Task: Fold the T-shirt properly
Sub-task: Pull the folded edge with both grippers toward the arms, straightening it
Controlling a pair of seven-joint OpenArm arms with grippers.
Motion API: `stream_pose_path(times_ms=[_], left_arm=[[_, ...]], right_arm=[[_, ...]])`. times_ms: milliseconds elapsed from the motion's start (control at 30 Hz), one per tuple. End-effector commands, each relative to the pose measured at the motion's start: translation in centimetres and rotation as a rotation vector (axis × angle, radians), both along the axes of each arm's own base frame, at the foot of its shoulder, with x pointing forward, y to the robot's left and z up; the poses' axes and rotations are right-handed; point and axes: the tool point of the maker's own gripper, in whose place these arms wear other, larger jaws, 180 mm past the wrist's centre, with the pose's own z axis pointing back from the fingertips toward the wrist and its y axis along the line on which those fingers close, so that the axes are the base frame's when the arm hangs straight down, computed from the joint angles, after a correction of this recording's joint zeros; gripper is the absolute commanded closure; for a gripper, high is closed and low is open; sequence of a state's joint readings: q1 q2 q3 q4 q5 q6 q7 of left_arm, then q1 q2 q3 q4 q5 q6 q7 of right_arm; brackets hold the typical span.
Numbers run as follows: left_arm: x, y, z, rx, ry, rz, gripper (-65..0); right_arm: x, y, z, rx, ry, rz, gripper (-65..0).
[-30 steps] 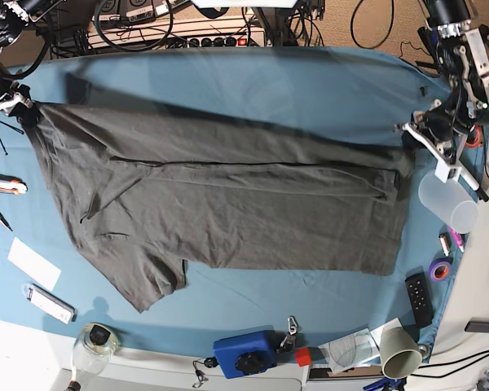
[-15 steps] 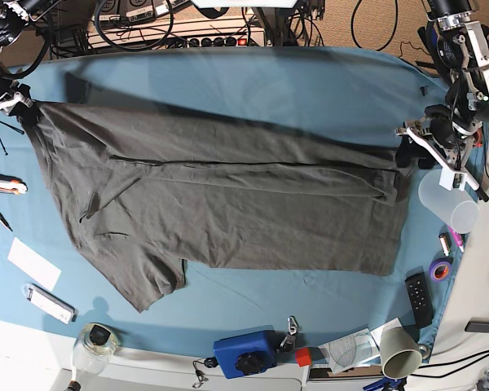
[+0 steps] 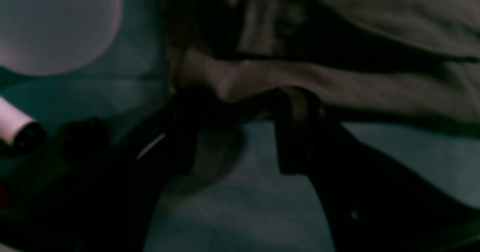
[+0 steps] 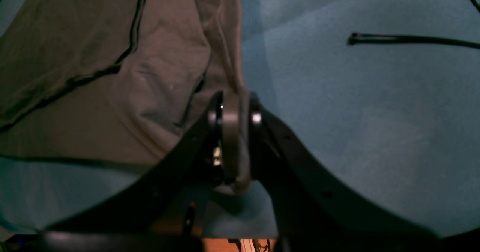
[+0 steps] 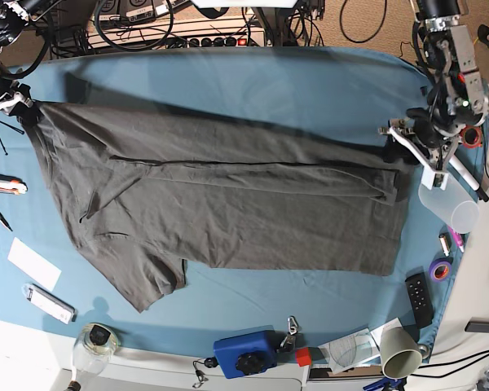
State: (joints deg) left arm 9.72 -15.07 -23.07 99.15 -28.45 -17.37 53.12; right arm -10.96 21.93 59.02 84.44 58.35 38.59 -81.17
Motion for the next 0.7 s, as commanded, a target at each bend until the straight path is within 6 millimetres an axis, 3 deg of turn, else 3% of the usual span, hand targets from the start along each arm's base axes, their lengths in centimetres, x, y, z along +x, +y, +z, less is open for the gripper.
stream_pose_path(times_ms=[0, 267, 467, 667], left_arm=[[1.1, 0.8, 1.1, 0.017, -0.039, 0.016, -32.4], [0.3, 1.0, -0.7, -0.014, 0.026, 0.047, -32.4], [-0.1, -0.7, -1.4, -0.096, 0.057, 0.046, -32.1], [-0.6, -3.6, -2.2, -0.150, 0.090, 0.016, -27.5]], right_arm=[[0.7, -1.0, 1.7, -0.044, -0.040, 0.003, 0.0], [0.8, -1.0, 1.8, -0.043, -0.043, 0.003, 0.0], [0.8, -1.0, 1.8, -0.043, -0.043, 0.003, 0.0], [0.8, -1.0, 1.8, -0.043, -0.043, 0.003, 0.0]])
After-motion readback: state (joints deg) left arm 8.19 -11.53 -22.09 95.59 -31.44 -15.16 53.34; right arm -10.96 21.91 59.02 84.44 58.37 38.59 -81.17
